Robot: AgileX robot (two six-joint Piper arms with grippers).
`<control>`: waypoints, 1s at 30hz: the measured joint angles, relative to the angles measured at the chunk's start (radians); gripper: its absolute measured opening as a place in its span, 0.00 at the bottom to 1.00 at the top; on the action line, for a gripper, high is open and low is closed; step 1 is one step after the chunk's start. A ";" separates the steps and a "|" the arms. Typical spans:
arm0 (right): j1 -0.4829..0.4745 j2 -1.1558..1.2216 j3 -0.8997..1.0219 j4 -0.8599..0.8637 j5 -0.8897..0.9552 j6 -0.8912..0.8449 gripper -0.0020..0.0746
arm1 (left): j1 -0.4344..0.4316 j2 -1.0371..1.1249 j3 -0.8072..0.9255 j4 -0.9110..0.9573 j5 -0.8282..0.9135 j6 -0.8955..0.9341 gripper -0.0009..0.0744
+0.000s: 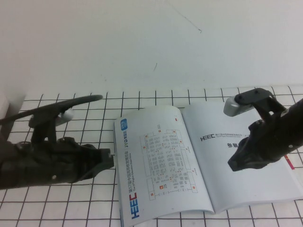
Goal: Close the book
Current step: 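Close the open booklet and leave it lying on the table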
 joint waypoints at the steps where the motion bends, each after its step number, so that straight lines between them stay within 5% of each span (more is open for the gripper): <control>1: 0.000 0.017 -0.008 -0.004 -0.003 -0.002 0.02 | -0.024 0.020 0.000 -0.006 -0.029 0.001 0.01; 12: 0.001 0.210 -0.197 -0.015 -0.024 -0.006 0.02 | -0.085 0.246 -0.095 -0.064 -0.083 0.033 0.01; 30: -0.001 0.398 -0.225 -0.022 -0.040 -0.029 0.02 | -0.085 0.427 -0.192 -0.103 -0.065 0.080 0.01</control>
